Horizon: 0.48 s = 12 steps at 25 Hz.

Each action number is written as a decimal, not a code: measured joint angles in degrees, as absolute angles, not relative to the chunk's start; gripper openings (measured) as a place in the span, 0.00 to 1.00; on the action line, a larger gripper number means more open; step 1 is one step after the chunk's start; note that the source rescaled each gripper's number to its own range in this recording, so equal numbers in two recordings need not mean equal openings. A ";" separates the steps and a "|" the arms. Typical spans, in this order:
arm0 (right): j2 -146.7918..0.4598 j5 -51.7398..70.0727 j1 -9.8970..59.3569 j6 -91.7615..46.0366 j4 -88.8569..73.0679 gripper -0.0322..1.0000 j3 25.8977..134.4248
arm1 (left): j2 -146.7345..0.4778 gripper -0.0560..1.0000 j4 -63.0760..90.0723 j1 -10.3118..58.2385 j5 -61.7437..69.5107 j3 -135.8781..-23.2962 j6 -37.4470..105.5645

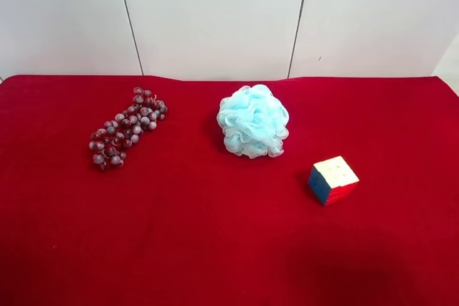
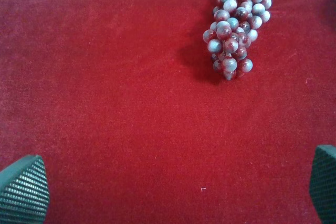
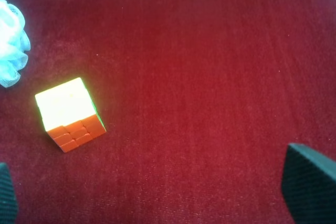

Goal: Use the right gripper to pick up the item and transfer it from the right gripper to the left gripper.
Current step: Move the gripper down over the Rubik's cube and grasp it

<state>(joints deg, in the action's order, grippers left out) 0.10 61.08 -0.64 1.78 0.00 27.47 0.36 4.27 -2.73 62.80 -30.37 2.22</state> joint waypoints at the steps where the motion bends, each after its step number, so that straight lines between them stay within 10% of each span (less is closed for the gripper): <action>1: 0.10 61.08 -0.64 1.78 0.00 1.00 27.47 | 0.36 1.00 4.27 -2.73 62.80 -30.37 2.22; 12: 0.10 61.08 -0.64 1.78 0.00 1.00 27.47 | 0.36 1.00 4.27 -2.73 62.80 -30.37 2.22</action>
